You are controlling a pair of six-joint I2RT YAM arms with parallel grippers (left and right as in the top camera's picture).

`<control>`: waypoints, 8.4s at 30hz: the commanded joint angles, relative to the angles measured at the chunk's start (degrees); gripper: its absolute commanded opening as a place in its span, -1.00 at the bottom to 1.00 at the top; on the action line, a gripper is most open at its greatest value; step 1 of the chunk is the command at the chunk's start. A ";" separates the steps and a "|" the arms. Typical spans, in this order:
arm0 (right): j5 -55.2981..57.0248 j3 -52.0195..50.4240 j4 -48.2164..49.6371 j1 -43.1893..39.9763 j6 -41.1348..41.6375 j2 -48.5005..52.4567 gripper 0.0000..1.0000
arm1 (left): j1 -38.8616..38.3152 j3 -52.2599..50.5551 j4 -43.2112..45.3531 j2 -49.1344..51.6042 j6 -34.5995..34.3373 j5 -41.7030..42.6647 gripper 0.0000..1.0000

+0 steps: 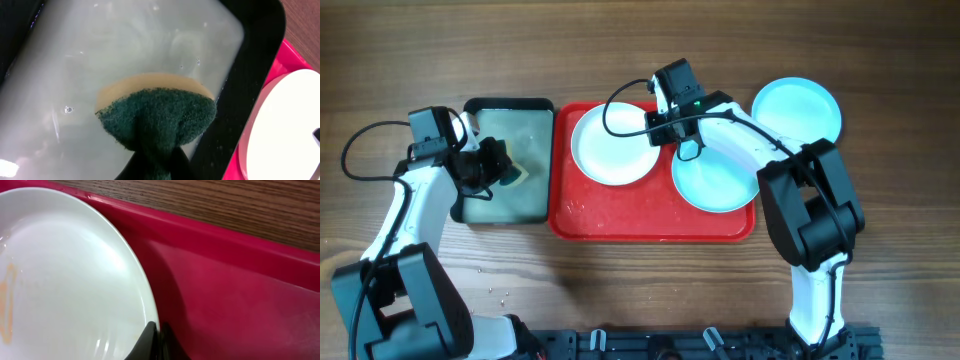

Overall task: Clean dirty plates on tray and stack at the side
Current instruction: 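Lift the green sponge from the water tray with left gripper toward the plate, then scrub the white plate held by right gripper with the sponge in left gripper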

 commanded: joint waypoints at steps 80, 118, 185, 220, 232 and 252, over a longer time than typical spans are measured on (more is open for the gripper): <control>-3.10 -4.48 -6.40 0.15 9.29 -2.62 -0.91 | -9.11 9.29 -2.25 0.26 20.85 -13.66 -0.92; -3.02 -4.48 -3.04 0.96 8.83 -2.60 -0.91 | -29.11 32.15 -20.28 15.58 18.14 -8.31 -0.92; -5.84 -4.48 -2.01 1.68 6.05 -2.60 -0.91 | -29.14 14.78 -1.53 24.17 3.58 5.09 -0.92; -2.64 -4.48 -0.52 1.68 6.34 -1.40 -0.87 | -30.64 27.98 -12.48 22.36 4.11 -13.25 -0.92; -2.64 -4.48 -0.50 1.68 6.73 -1.38 -0.91 | -31.06 27.96 -14.60 22.36 7.30 -14.45 -0.92; -3.93 -4.48 -0.24 1.68 6.08 -1.38 -0.91 | -31.28 27.96 -7.65 34.14 7.26 -3.96 -0.92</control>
